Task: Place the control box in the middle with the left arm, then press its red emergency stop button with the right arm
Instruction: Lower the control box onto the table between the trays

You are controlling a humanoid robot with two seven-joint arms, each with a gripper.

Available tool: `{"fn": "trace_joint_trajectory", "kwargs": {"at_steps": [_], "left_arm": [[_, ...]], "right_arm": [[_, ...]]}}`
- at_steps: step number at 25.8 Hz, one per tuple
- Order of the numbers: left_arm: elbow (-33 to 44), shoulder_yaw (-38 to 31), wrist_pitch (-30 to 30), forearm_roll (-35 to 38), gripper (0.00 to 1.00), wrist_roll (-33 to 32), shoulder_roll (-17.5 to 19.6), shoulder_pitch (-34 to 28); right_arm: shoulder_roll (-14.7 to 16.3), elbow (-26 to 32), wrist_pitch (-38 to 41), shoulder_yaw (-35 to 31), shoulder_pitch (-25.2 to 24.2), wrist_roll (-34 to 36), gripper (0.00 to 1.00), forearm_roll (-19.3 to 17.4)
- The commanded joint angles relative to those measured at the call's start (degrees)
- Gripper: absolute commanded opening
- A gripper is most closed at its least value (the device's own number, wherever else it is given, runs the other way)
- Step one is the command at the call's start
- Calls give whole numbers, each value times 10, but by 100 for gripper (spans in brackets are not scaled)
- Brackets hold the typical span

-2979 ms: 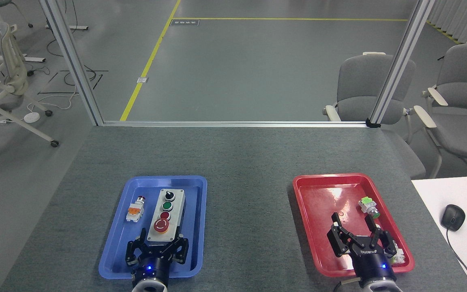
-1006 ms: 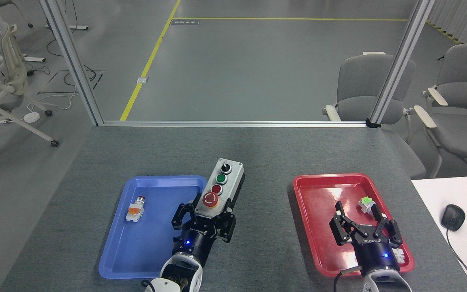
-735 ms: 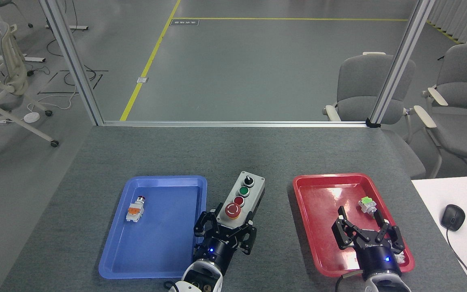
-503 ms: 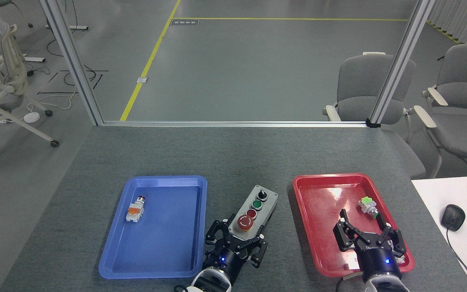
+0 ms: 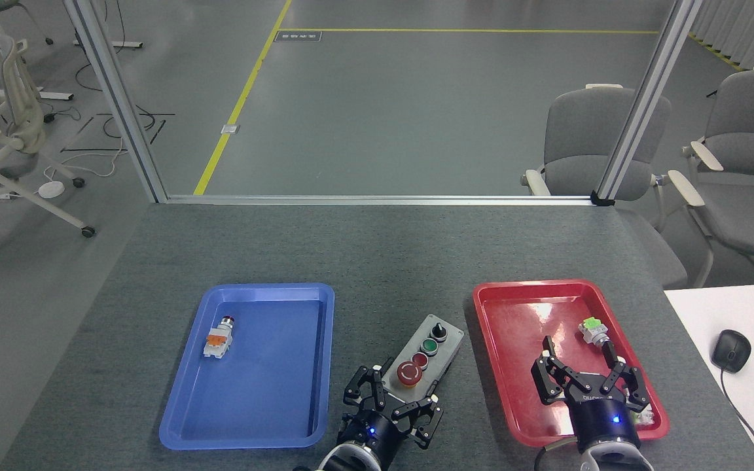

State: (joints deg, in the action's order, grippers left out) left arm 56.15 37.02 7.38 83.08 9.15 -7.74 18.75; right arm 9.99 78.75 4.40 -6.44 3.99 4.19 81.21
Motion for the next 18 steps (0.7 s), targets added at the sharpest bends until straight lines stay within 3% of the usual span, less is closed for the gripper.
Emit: {"fn": "trace_joint_trajectory", "kwargs": {"at_steps": [1,6,18], "left_arm": [[-17,14,0,-4,0,1,0,9],[-25,15,0,-5,1,-3,0,16],[-40,14,2,-7,51,-5,0,18]], "right_arm": [[-3,0,5,0,0,-2,97,2],[-3,2,5,3,-1,-2,97,3],[-4,6,18,6,-10,0,98,3]]}}
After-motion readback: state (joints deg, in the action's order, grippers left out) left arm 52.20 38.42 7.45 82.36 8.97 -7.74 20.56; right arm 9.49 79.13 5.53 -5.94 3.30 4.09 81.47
